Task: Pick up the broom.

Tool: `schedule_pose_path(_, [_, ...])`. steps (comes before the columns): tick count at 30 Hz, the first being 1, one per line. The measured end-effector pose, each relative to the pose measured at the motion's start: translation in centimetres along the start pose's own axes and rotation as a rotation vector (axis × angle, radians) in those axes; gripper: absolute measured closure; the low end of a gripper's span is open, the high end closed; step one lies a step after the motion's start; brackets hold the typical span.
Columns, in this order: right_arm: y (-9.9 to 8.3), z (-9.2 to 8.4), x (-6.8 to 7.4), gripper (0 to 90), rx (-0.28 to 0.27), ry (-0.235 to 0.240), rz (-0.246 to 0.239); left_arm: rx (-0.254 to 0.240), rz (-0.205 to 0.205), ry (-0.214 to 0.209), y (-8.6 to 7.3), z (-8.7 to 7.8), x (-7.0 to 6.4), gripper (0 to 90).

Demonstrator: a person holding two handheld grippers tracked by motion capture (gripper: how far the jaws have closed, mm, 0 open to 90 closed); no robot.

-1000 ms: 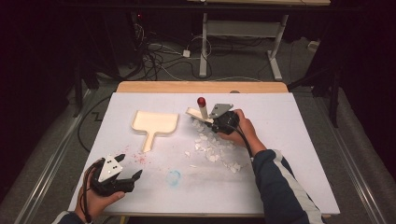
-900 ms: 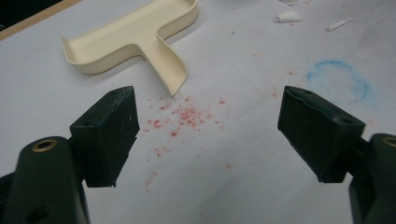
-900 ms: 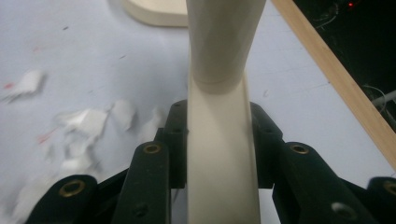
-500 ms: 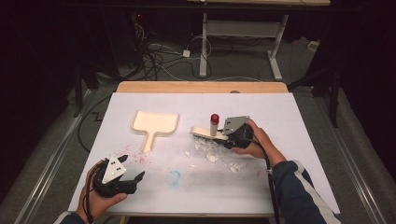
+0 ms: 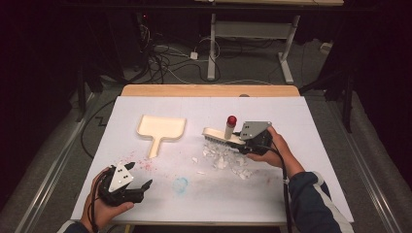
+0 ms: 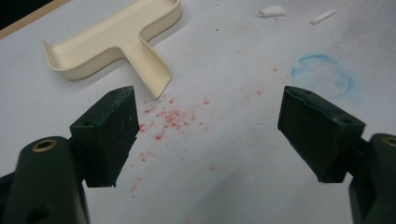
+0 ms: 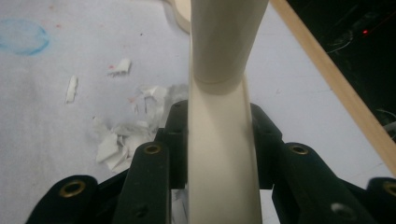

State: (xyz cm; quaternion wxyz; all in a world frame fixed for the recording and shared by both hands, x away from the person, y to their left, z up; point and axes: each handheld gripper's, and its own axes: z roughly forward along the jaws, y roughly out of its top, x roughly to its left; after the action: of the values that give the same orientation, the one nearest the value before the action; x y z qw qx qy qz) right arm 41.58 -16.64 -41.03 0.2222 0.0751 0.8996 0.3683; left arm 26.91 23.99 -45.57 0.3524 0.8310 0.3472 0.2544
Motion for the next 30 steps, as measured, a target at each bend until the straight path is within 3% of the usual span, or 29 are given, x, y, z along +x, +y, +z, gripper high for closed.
schedule_pose_path(2, [0.3, -0.5, 0.1, 67.6, -0.008, -0.032, 0.018, 0.000, 0.000, 0.002, 0.0, 0.0, 0.0, 19.6])
schedule_pose_path(6, [0.9, -1.4, 0.3, 67.6, -0.018, -0.052, 0.090, -0.002, 0.002, 0.003, 0.0, -0.1, 0.0, 19.6])
schedule_pose_path(11, [2.0, -3.0, 1.3, 67.6, -0.059, -0.072, 0.229, -0.007, 0.000, 0.005, 0.0, -0.1, 0.0, 19.6])
schedule_pose_path(16, [3.0, -3.3, 3.5, 67.6, -0.106, -0.018, 0.377, -0.019, -0.008, 0.015, 0.1, -0.3, 0.2, 19.6])
schedule_pose_path(20, [3.6, -2.1, 5.6, 67.6, -0.106, 0.054, 0.455, -0.021, -0.006, 0.021, 0.0, -0.5, 0.4, 19.6])
schedule_pose_path(25, [4.1, -0.1, 8.0, 67.6, -0.082, 0.142, 0.503, -0.031, 0.025, 0.026, 0.0, -0.6, 0.2, 19.6])
schedule_pose_path(30, [4.1, 2.0, 9.4, 67.6, -0.043, 0.180, 0.526, -0.040, 0.053, 0.021, 0.1, -0.6, 0.1, 19.6])
